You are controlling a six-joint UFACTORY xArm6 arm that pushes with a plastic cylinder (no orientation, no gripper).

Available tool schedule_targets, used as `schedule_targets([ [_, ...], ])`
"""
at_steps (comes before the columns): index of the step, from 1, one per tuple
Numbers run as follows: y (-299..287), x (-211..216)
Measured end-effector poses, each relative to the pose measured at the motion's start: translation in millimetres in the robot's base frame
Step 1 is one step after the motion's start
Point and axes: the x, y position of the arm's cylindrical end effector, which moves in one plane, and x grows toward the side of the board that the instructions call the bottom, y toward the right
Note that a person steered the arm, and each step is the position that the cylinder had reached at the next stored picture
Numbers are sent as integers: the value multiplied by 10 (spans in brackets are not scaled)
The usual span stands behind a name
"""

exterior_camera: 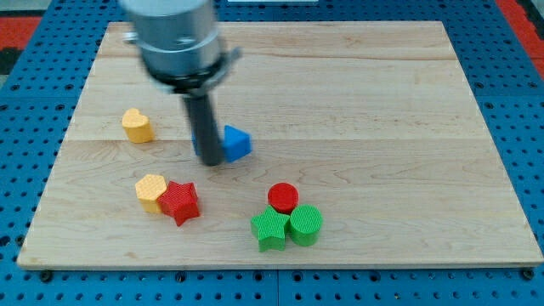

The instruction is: Place the blue cube horizontally to the triangle

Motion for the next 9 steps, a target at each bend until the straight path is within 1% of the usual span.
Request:
schedule_targets([
  [1, 447, -300],
  [2, 293, -290],
  [3, 161, -91],
  [4, -56, 28],
  [6, -1086, -18],
  [7, -1264, -95],
  [8, -961, -176],
  [9, -468, -197],
])
